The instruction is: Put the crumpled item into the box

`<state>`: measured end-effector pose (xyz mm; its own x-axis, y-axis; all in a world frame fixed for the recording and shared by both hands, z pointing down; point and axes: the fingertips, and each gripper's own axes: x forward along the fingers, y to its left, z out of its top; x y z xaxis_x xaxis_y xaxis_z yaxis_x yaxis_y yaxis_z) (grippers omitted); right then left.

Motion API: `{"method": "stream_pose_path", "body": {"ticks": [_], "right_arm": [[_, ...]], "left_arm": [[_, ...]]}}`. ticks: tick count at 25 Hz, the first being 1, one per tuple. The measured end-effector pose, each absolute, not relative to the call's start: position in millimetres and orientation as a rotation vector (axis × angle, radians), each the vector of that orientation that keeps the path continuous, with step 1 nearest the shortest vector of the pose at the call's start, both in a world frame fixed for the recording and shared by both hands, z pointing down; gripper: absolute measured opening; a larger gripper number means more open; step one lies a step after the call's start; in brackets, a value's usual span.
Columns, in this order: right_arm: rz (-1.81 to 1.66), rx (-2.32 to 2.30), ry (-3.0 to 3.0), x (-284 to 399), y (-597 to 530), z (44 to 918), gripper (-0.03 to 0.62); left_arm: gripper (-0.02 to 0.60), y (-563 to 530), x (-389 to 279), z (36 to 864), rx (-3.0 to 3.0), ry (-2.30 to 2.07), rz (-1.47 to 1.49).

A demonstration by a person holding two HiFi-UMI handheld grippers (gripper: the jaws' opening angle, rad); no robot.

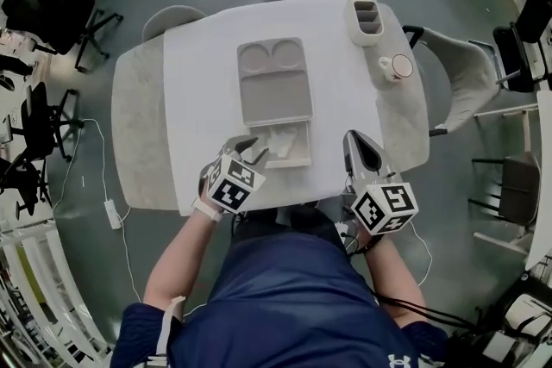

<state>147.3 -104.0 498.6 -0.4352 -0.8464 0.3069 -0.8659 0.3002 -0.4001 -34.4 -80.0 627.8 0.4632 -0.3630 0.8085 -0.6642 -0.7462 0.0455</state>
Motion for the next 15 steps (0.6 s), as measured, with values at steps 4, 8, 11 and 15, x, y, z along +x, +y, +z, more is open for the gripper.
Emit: {"method": "stream_pose_path", "body": {"ticks": [4, 8, 11, 15], "right_arm": [[0.779, 1.588, -2.555, 135.8, -109.8, 486.0, 0.002], [0.744, 1.545, -2.599, 134.8, -117.2, 475.3, 0.002], [0.724, 1.527, -2.633, 135.7, -122.4, 464.6, 0.002], [0.698, 1.520, -2.683, 135.9, -129.2, 443.7, 0.002]], "left_arm": [[0.141, -77.8, -45.0, 596.8, 2.364, -1.012, 1.122], [0.141, -83.9, -50.8, 562.7, 2.369, -1.161, 1.000], [0.141, -90.7, -52.8, 526.1, 2.418, -1.252, 0.919], [0.137, -92.1, -54.5, 479.0, 2.463, -1.318, 0.766]]}}
